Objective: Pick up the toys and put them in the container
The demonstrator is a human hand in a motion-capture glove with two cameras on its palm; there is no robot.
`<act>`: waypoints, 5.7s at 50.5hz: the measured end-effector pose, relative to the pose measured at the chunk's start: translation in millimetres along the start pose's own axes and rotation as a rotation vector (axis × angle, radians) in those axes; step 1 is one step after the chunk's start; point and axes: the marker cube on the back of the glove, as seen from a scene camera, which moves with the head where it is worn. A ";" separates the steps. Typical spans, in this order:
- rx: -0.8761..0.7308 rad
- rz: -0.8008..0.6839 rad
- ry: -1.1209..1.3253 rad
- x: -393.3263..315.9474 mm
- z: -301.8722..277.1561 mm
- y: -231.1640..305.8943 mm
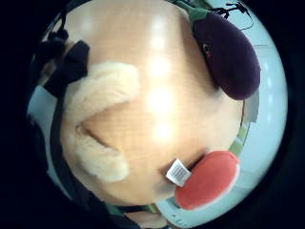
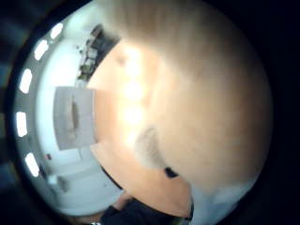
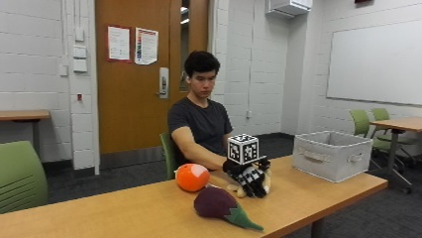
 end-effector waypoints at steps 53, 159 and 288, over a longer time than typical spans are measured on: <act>0.237 -0.296 0.061 -298.4 -255.3 -0.1; 0.050 0.007 0.144 109.7 -177.0 96.6; 0.173 -0.516 0.002 -408.8 -281.5 -12.8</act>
